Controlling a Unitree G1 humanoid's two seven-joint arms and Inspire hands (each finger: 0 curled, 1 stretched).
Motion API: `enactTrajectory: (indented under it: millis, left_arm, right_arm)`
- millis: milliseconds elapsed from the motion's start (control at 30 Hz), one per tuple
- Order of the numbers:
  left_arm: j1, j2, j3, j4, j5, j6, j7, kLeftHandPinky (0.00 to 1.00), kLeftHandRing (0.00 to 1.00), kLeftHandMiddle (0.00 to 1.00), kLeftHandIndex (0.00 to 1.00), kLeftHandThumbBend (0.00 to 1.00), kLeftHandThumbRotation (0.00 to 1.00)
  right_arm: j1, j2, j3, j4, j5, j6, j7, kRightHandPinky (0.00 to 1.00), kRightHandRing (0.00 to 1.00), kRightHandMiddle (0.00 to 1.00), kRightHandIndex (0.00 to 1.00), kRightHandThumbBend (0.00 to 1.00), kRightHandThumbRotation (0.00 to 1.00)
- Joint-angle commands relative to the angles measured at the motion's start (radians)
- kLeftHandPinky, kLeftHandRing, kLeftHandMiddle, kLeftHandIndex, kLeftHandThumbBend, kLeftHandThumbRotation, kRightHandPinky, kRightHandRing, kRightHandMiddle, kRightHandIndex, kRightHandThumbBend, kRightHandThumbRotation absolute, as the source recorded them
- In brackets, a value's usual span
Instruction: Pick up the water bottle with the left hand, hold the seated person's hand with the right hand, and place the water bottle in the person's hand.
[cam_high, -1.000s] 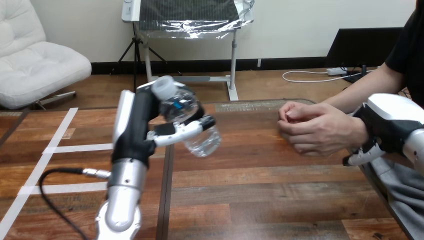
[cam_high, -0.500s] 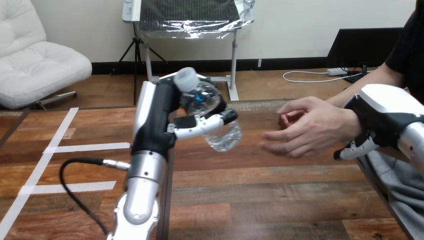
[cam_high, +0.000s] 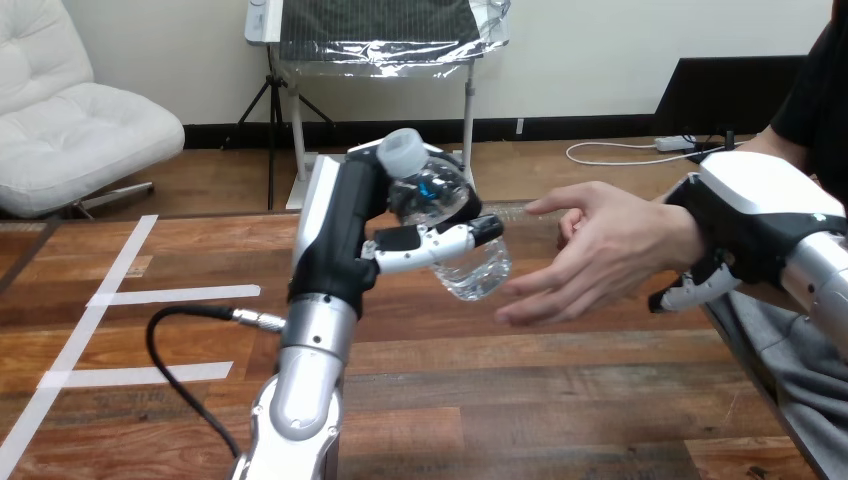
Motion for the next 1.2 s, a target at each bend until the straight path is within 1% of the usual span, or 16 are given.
enactTrajectory:
  millis: [0,133,233,367,633,833,1167]
  left_arm:
    - [-0.1,-0.017,-0.007,-0.051,-0.004,-0.005,-0.001,0.38,0.39,0.41,0.46,0.65,0.0]
    - [-0.103,-0.026,-0.014,-0.057,0.002,0.017,-0.002,0.38,0.38,0.41,0.46,0.65,0.0]
    - [-0.106,-0.031,-0.021,-0.056,0.008,0.018,0.001,0.38,0.38,0.41,0.46,0.65,0.0]
    - [-0.108,-0.039,-0.028,-0.049,0.002,0.012,-0.001,0.37,0.38,0.41,0.46,0.65,0.0]
    - [-0.107,-0.054,-0.043,-0.04,0.001,0.009,0.002,0.38,0.38,0.41,0.46,0.65,0.0]
    - [-0.105,-0.064,-0.055,-0.037,0.007,0.013,0.004,0.38,0.39,0.41,0.46,0.65,0.0]
    - [-0.099,-0.086,-0.073,-0.028,-0.005,0.002,0.002,0.38,0.38,0.42,0.46,0.65,0.0]
  right_arm:
    - [-0.014,-0.036,-0.065,-0.049,-0.009,-0.005,-0.021,0.16,0.25,0.38,0.41,0.75,0.0]
    - [-0.009,-0.029,-0.073,-0.065,-0.001,-0.017,-0.029,0.16,0.25,0.37,0.4,0.76,0.0]
    - [-0.009,-0.033,-0.072,-0.075,-0.001,-0.036,-0.03,0.15,0.24,0.36,0.39,0.77,0.0]
    - [-0.01,-0.028,-0.074,-0.099,-0.004,-0.027,-0.015,0.15,0.24,0.35,0.38,0.77,0.0]
    - [-0.008,-0.026,-0.076,-0.134,-0.003,-0.023,-0.007,0.16,0.25,0.36,0.38,0.78,0.0]
    - [-0.004,-0.024,-0.083,-0.146,0.016,-0.05,-0.017,0.17,0.25,0.36,0.38,0.79,0.0]
    - [-0.003,-0.018,-0.083,-0.179,0.013,-0.032,0.004,0.19,0.27,0.37,0.39,0.8,0.0]
